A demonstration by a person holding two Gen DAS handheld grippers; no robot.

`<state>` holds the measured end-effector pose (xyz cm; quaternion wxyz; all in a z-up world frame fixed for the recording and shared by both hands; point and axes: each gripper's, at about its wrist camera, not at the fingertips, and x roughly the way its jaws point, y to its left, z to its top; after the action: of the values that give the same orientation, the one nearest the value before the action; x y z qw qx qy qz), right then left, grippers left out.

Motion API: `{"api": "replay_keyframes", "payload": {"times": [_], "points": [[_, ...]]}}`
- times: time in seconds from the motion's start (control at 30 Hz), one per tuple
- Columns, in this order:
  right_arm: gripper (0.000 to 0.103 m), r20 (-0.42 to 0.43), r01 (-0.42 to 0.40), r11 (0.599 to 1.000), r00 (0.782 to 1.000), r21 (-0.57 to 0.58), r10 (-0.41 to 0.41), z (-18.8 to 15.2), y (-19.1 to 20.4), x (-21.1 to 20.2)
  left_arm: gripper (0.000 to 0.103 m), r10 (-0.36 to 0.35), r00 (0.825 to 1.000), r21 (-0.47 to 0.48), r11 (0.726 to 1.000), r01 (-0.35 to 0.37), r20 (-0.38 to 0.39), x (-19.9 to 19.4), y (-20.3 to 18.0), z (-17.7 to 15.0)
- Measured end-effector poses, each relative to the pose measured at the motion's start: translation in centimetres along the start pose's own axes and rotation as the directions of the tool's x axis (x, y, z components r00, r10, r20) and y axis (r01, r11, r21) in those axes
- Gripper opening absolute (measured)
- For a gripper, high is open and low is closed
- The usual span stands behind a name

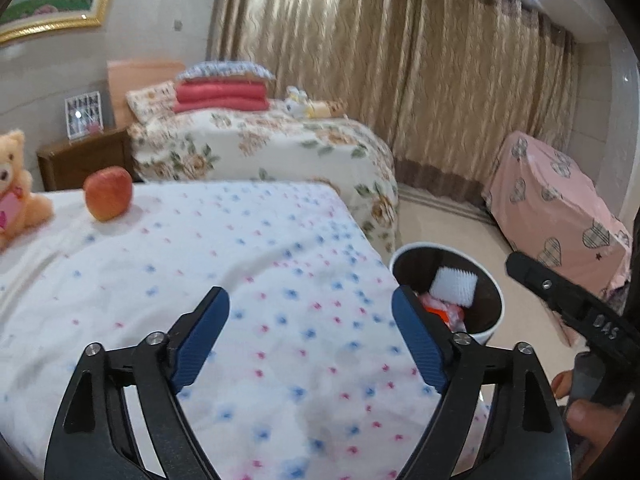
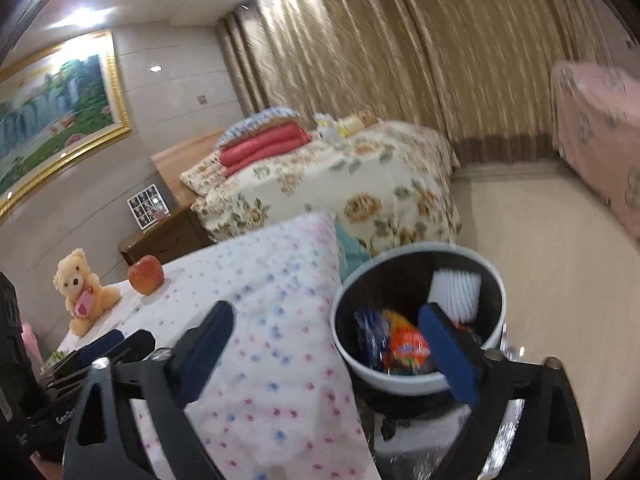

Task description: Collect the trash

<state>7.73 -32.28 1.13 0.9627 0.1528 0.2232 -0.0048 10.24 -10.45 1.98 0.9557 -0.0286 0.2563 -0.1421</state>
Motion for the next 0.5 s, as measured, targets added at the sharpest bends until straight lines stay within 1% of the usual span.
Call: {"api": "replay_keyframes", "payload": {"times": [0.03,0.07,0.1,0.17,0.23,0.33,0.5], "points": [[0.103,0.026,0.002,1.000,1.000,-0.018,-0.002,0.2,0.5,-0.4,0.093,0.015,0.999,-0.007,1.000,-0.015,0.032,-0.6,0.3,0.1],[0.103,0.051,0.002,0.999,0.999,-0.037,0.000,0.3,1.0,-0.8,0.100,0.032,0.997,-0.011,0.999,-0.031,0.067,-1.1,0.6,0.0],[0.103,0.070,0.001,0.998,0.998,-0.057,0.003,0.4,1.5,-1.0,0.103,0.052,0.994,-0.011,0.999,-0.051,0.098,-1.5,0.7,0.0],[0.103,0.085,0.012,0.996,0.996,-0.083,-0.005,0.1,2.1,-0.9,0.103,0.110,0.982,-0.001,0.994,-0.111,0.153,-2.0,1.0,-0.3],[0.103,0.076,0.018,0.996,0.997,-0.085,-0.011,-0.5,2.3,-0.3,0.103,0.132,0.978,0.009,0.991,-0.135,0.159,-1.9,1.3,-0.6],[0.103,0.061,0.021,0.998,0.998,-0.064,-0.017,-1.6,2.0,0.5,0.103,0.156,0.978,0.018,0.987,-0.161,0.140,-1.2,1.6,-1.3],[0.103,0.069,0.040,0.997,0.997,-0.071,-0.035,-3.0,2.1,1.1,0.103,0.184,0.974,0.047,0.980,-0.191,0.130,-0.8,1.5,-2.4]]}}
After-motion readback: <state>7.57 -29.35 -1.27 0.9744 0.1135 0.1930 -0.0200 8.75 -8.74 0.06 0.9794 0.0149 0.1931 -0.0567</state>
